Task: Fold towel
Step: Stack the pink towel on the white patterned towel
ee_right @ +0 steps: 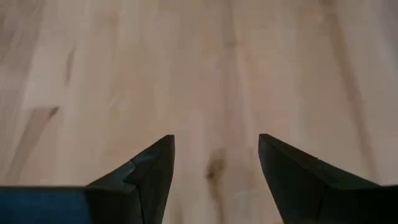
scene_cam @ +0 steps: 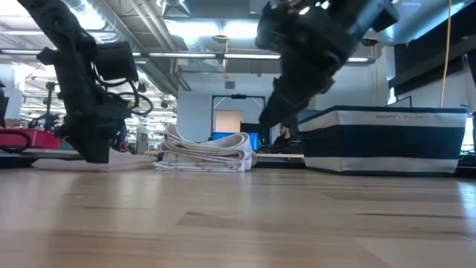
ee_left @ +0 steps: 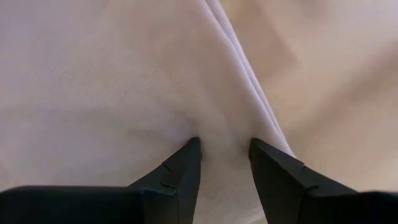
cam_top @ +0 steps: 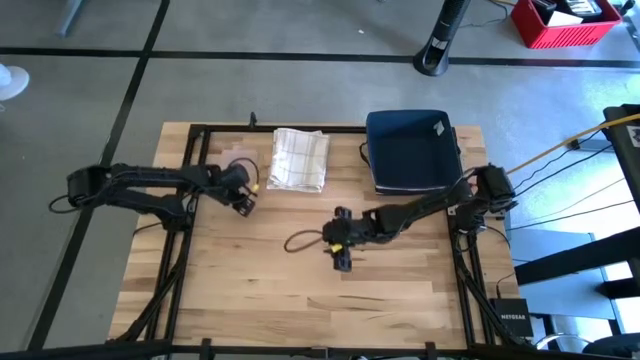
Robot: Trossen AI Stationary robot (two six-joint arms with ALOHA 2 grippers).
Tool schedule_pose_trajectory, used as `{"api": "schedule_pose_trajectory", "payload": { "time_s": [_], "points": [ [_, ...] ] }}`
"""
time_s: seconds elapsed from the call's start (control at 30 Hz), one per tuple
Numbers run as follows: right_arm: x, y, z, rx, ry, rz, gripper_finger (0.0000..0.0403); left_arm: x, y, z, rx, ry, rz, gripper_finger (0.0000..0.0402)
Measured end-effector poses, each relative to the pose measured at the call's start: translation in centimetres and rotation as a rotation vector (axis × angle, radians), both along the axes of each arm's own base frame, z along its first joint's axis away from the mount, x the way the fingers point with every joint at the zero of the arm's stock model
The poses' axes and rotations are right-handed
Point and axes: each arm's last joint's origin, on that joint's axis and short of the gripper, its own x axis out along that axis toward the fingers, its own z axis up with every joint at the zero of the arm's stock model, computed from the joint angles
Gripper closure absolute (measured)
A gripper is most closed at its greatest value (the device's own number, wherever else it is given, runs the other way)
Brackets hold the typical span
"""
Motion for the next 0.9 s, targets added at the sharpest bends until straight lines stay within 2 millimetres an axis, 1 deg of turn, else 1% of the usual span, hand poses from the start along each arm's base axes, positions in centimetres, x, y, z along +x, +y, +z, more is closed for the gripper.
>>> {"api": "schedule_pose_trajectory", "payload": {
  "time_s": [0.13, 0.27, 0.37, 0.53, 0.63, 0.7, 0.77, 0.83, 0.9],
  "points": [
    [-0.7, 1.5, -0.5, -0.024, 0.01, -0.005, 0.0171, 0.9, -2.6, 0.0, -0.066, -0.027, -0.089, 0.0271],
    [-1.2, 2.3, -0.8, -0.08, 0.0, -0.044, 0.0171, 1.3, -5.2, 0.0, -0.135, -0.053, -0.059, 0.0271],
    [-1.2, 2.4, -0.8, -0.112, -0.014, -0.072, 0.0171, 2.2, -7.1, 0.2, -0.17, -0.145, -0.075, 0.0271],
    [-1.2, 2.3, -0.8, -0.124, -0.018, -0.084, 0.0171, 4.3, -9.8, 0.8, -0.206, -0.369, -0.136, 0.0271],
    [-1.2, 2.4, -0.9, -0.125, -0.015, -0.084, 0.0171, 5.1, -10.9, 0.8, -0.186, -0.433, -0.241, 0.0271],
    [-1.1, 2.4, -0.9, -0.125, -0.016, -0.084, 0.0171, 5.6, -11.4, 1.5, -0.176, -0.462, -0.298, 0.0271],
    [-1.1, 2.4, -0.9, -0.124, -0.019, -0.084, 0.0171, 6.3, -12.2, 2.7, -0.15, -0.499, -0.38, 0.0271],
    [-1.1, 2.4, -1.0, -0.124, -0.018, -0.084, 0.0171, 7.0, -13.1, 4.3, -0.12, -0.536, -0.477, 0.0271],
    [-1.1, 2.4, -1.0, -0.125, -0.016, -0.084, 0.0171, 8.0, -14.0, 6.5, -0.084, -0.61, -0.567, 0.0271]
  ]
}}
